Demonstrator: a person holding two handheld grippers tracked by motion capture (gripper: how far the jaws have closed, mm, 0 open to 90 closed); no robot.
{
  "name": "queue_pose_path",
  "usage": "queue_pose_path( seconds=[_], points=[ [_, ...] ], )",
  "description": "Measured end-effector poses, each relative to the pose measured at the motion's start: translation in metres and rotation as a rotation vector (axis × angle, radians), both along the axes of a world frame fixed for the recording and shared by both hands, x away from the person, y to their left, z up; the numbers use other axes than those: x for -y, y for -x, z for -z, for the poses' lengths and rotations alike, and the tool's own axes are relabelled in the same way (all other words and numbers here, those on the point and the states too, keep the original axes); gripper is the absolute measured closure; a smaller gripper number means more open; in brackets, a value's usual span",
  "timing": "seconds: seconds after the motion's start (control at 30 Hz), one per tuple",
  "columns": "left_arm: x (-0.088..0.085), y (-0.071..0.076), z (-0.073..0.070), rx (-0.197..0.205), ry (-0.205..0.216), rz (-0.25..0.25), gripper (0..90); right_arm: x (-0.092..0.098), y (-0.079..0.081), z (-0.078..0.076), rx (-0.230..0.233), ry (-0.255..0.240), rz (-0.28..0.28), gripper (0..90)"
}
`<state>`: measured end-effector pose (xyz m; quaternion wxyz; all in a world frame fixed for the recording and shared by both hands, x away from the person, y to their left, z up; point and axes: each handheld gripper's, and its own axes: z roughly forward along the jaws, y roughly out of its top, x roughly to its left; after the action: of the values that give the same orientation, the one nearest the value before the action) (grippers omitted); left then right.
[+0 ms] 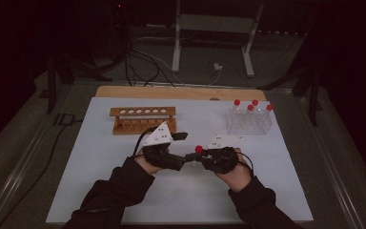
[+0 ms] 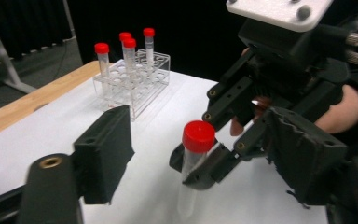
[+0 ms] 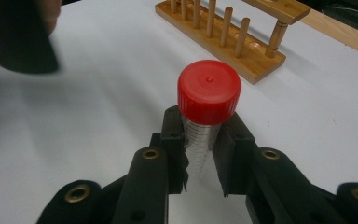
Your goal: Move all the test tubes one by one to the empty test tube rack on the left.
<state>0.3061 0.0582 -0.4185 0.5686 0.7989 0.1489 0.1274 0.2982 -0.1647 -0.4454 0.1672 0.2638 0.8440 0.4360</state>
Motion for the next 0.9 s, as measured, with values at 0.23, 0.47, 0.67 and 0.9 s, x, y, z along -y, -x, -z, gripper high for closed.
queue_pose_path(
  seconds=[0.23, 0.47, 0.67, 0.9],
  points=[
    [0.013, -0.003, 0.003, 0.005, -0.035, -0.007, 43.4, 0.000, 0.000, 0.000, -0.004, -0.002, -0.004, 74.6],
    [0.023, -0.004, 0.009, 0.003, -0.061, -0.008, 53.2, 0.000, 0.001, 0.000, -0.003, -0.003, -0.004, 74.6],
    [0.027, -0.004, 0.012, 0.006, -0.079, -0.007, 63.2, 0.000, 0.002, -0.002, 0.002, -0.004, -0.003, 74.6],
    [0.027, -0.005, 0.012, 0.011, -0.082, 0.001, 71.4, 0.001, 0.001, -0.001, 0.001, -0.004, 0.002, 74.6]
  ],
)
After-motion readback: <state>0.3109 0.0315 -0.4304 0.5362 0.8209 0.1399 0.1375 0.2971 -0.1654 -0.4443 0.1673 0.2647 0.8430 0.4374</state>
